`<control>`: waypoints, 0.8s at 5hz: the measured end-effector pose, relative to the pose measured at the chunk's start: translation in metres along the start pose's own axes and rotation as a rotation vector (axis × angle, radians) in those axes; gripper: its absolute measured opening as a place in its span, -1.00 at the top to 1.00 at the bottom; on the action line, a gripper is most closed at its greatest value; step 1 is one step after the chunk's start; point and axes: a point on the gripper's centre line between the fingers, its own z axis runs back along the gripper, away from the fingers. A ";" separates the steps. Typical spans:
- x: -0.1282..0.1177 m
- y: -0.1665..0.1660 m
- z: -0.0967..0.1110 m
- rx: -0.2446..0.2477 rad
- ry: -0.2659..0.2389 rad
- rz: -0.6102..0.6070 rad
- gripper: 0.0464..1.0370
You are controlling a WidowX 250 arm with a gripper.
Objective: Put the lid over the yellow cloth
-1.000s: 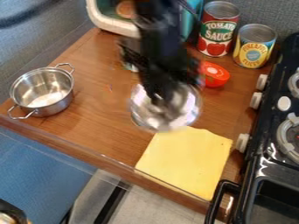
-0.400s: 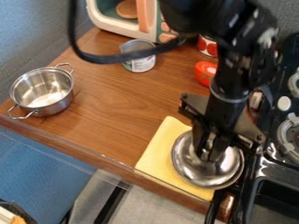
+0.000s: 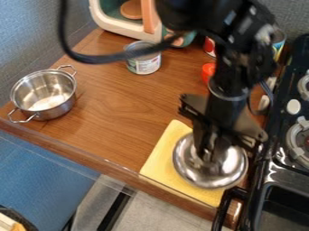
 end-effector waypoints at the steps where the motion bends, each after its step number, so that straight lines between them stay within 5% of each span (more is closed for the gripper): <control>1: 0.004 0.018 0.013 -0.019 -0.036 0.052 0.52; 4: -0.008 0.033 -0.010 -0.005 0.021 0.062 0.52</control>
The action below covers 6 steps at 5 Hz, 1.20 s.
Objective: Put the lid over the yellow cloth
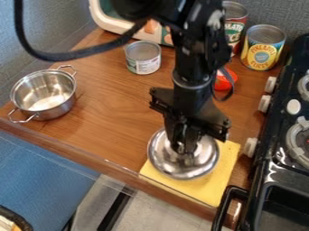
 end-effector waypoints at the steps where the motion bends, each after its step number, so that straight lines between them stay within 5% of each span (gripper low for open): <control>1: -0.006 0.004 -0.022 0.035 0.043 -0.010 0.52; 3: -0.003 0.006 -0.026 0.029 0.049 -0.006 0.38; 5: -0.004 0.006 -0.005 -0.016 0.033 0.003 -0.77; 6: 0.000 0.011 0.029 -0.044 -0.019 0.026 -0.96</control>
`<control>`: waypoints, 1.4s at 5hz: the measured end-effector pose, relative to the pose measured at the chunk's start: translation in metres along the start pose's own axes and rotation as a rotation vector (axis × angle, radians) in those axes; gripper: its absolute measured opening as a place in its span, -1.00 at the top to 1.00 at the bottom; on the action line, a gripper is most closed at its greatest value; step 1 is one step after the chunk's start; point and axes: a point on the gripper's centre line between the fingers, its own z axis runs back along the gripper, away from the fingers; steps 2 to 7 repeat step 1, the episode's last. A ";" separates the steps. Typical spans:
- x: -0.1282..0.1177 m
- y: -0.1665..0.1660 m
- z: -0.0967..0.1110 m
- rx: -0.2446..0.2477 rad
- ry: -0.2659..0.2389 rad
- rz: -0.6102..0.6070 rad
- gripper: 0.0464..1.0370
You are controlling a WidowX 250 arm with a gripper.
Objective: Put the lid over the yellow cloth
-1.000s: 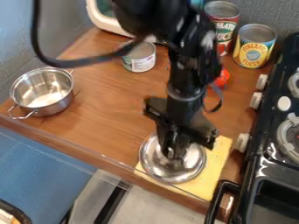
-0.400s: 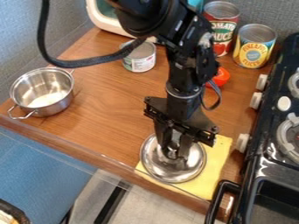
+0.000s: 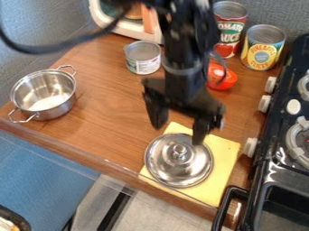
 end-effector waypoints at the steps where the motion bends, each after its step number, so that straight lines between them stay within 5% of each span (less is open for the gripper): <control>1: -0.002 0.008 0.014 0.003 0.003 0.006 -0.94; 7: -0.002 0.008 0.014 0.003 0.003 0.006 -0.94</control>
